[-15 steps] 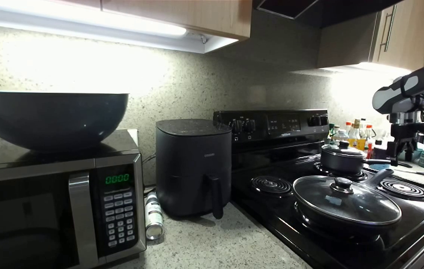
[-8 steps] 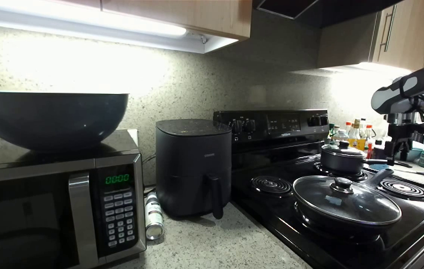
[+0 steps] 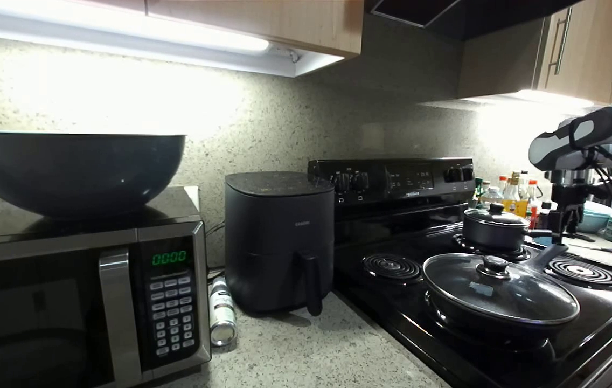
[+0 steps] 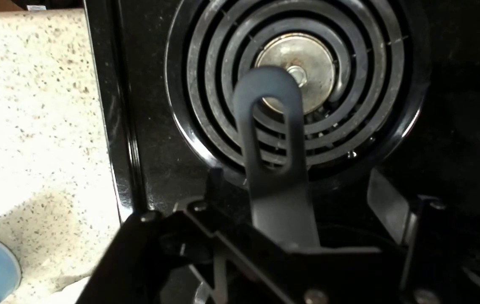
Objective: Move the pot on the right forwards
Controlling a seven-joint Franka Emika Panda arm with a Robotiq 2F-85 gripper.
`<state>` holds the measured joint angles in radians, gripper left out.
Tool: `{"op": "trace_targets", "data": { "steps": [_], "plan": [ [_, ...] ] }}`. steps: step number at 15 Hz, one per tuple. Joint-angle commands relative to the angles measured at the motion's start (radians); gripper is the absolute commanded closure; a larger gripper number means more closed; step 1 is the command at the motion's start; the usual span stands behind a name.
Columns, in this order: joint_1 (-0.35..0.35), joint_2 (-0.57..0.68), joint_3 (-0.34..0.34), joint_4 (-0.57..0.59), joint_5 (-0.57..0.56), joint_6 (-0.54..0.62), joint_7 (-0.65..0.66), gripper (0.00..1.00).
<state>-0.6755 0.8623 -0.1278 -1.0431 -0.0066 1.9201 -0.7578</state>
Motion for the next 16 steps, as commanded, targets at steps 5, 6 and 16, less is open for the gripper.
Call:
{"op": "trace_targets", "data": {
  "steps": [5, 6, 16],
  "plan": [
    [-0.016, 0.038, -0.022, 0.056, -0.008, -0.006, 0.008, 0.69],
    [-0.018, 0.029, -0.036, 0.044, -0.009, 0.006, 0.022, 0.77],
    [-0.030, -0.001, -0.147, -0.011, -0.003, 0.060, 0.163, 0.73]
  ]
}}
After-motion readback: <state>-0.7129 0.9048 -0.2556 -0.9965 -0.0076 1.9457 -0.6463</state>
